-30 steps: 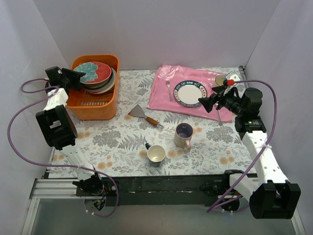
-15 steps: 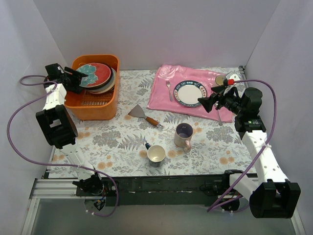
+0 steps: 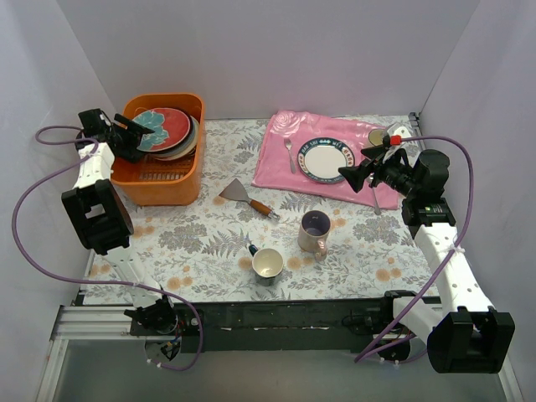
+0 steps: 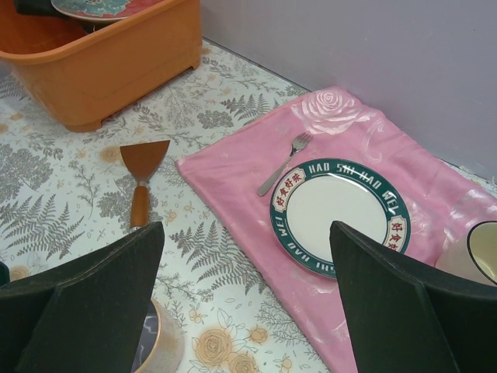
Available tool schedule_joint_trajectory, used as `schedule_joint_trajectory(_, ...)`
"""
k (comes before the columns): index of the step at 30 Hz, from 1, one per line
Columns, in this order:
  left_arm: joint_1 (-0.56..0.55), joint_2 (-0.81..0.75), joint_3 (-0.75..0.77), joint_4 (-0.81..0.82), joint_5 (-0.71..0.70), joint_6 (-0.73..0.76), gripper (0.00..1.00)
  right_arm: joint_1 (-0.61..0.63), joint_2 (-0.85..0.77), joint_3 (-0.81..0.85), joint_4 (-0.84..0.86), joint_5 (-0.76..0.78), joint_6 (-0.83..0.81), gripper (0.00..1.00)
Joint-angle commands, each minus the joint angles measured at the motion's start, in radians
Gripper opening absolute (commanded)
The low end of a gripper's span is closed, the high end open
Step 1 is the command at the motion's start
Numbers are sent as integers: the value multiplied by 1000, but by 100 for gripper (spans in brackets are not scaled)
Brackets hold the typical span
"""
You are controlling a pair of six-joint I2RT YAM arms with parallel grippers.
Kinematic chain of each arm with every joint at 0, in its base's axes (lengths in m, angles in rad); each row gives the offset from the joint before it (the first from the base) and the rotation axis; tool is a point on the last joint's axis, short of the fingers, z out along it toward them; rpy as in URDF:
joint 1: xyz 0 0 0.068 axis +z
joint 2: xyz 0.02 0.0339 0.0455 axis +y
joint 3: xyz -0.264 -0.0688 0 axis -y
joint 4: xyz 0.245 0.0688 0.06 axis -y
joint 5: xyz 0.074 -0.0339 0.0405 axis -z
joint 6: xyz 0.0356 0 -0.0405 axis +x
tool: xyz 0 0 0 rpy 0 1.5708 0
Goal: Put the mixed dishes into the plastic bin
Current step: Place the plate in the plastic bin.
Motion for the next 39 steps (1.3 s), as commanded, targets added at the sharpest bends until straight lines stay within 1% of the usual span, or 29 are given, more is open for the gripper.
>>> schedule_joint_trajectory(1,6,-30,1,-84,2,37,72,-4,-10,-6,47,-17,9,95)
schedule_joint_trajectory(11,8,-65,-47,-119,0,86,73,-5,-21,-18,45,-24,8,95)
schedule_joint_trajectory(19,8,-99,-99,-124,-14,100,73,-5,-29,-26,36,-36,0,95)
schedule_joint_trajectory(28,8,-132,-116,-135,-32,111,74,-4,-38,-35,22,-59,-11,95)
schedule_joint_trajectory(33,8,-192,-139,-136,-32,122,74,-5,-38,-32,7,-86,-29,95)
schedule_joint_trajectory(39,9,-282,-155,-132,-24,137,74,-2,-29,-25,-15,-157,-52,95)
